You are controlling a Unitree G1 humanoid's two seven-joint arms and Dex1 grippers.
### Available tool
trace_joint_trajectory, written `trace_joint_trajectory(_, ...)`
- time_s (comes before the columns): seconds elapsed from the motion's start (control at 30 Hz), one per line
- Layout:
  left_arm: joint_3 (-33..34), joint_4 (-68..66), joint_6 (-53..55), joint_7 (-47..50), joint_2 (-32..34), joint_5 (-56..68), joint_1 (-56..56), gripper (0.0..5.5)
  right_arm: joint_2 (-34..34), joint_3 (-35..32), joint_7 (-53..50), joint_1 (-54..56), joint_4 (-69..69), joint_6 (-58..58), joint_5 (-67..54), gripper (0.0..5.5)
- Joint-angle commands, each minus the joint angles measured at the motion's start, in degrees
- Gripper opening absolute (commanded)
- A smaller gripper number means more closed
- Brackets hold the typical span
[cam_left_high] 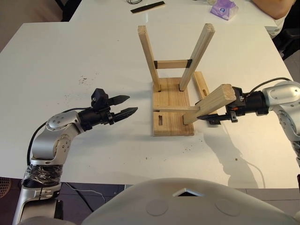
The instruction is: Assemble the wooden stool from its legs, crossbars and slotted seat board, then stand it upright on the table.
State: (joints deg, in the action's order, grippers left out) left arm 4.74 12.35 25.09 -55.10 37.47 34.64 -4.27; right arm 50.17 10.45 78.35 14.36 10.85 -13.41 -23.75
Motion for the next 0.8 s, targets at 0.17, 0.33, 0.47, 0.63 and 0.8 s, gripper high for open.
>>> trace_joint_trajectory(0.17, -1.46, -1.49, -0.61, 0.27, -1.05, -2.11, 2.24, 3.37, -1.81, 12.31, 1.01, 0.35, -8.88, 0.33, 9.51, 2.03)
trace_joint_trajectory(0.33, -1.22, -1.28, -1.3, 0.54, -1.81, -2.69, 1.19, 3.37, -2.74, 7.91, -3.14, 1.34, -3.23, -2.67, 4.97, 2.83)
trace_joint_trajectory(0.47, -1.05, -1.05, -1.81, 1.01, -2.69, -3.3, 0.28, 3.37, -2.49, 5.73, -6.85, 0.71, -1.9, -3.57, 7.52, 3.15)
trace_joint_trajectory(0.63, -0.59, 0.52, -2.47, 1.85, -3.19, -3.6, -2.16, 3.37, 2.2, -0.32, -9.96, -6.08, 0.58, -1.75, 9.32, 3.15)
trace_joint_trajectory(0.8, 0.69, 2.29, -2.24, 4.47, -3.92, -3.96, -4.73, 3.37, -0.04, -8.71, -26.33, -24.6, 12.93, -4.07, 16.62, 3.96)
